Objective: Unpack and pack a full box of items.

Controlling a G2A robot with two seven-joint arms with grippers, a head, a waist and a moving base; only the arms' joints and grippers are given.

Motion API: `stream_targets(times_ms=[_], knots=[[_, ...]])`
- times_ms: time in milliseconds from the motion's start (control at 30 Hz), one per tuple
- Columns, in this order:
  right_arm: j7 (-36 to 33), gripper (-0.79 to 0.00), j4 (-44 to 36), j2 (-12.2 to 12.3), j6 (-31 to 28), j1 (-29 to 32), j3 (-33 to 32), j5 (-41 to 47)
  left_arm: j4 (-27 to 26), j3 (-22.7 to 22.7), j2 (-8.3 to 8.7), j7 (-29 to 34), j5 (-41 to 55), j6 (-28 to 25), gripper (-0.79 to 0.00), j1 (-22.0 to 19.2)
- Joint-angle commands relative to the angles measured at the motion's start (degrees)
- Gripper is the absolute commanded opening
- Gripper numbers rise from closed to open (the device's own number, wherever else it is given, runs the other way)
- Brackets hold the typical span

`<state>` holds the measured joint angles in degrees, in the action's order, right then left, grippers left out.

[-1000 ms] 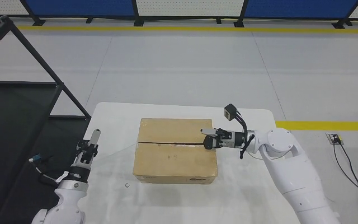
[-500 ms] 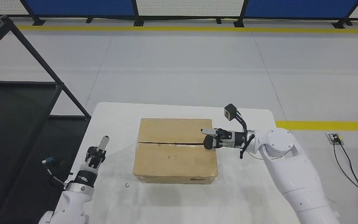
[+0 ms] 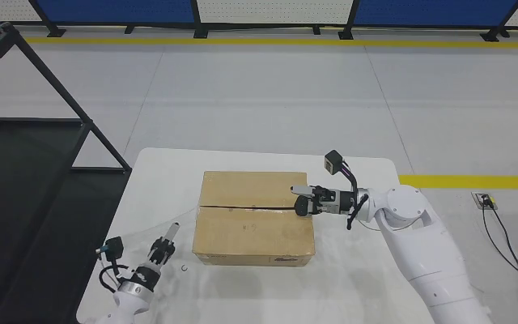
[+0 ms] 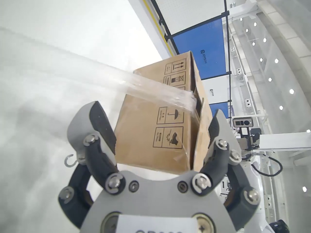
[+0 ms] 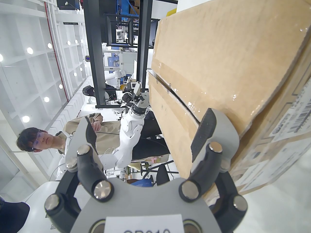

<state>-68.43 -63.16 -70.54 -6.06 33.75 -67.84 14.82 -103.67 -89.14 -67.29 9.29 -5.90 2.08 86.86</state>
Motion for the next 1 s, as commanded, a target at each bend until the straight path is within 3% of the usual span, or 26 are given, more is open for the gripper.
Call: stream_targets(times_ms=[0,367,533,967], knots=[[0.0,0.000,0.0,0.0,0.0,0.0,0.0,0.0,2.0,0.7,-0.18,-0.4,0.8,0.6,0.000,-1.6],[0.0,0.000,0.0,0.0,0.0,0.0,0.0,0.0,13.1,3.1,-1.51,1.8,15.1,2.0,0.000,-11.5],[0.0,0.000,0.0,0.0,0.0,0.0,0.0,0.0,15.6,3.4,-1.99,0.8,18.9,0.7,0.000,-13.7],[0.0,0.000,0.0,0.0,0.0,0.0,0.0,0.0,13.0,0.6,-2.43,-3.3,22.8,-1.3,0.000,-15.3]])
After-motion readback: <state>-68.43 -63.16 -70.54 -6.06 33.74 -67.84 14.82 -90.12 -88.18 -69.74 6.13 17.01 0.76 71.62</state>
